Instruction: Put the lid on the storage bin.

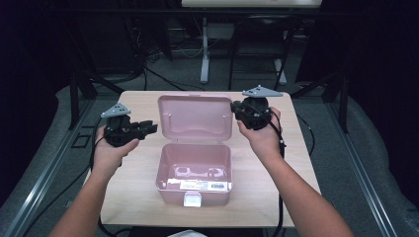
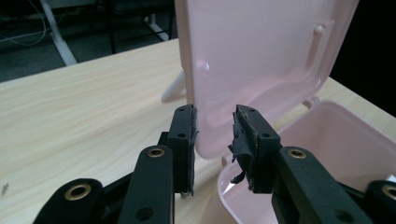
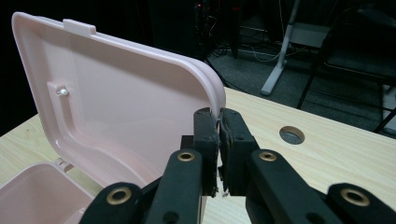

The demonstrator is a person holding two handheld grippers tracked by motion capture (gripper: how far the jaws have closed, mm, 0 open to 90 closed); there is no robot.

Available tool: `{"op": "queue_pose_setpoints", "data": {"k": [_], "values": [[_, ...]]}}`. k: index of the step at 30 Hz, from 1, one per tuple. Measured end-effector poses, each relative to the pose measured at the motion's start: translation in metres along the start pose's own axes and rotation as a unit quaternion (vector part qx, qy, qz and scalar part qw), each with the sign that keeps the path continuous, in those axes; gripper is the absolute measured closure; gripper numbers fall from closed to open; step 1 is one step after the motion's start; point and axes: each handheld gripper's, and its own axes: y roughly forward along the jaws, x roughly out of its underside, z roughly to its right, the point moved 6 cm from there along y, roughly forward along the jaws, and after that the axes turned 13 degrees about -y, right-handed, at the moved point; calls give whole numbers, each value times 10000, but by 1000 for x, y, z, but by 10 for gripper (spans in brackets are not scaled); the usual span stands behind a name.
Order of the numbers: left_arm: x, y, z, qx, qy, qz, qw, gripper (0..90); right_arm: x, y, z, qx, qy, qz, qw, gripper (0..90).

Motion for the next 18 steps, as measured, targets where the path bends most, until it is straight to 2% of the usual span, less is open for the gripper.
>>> {"op": "queue_pose_setpoints", "data": {"k": [8,11,18], "values": [[-15,3,-3,-137,-6,99,9999,687,0,0,0,-12,13,37,10000,858],[-22,9,1,-147,93,132,9998,677,1,-1,0,-18,-3,69,10000,859],[-32,14,4,-191,131,209,9995,670,1,-2,-1,2,-2,82,10000,859]]}}
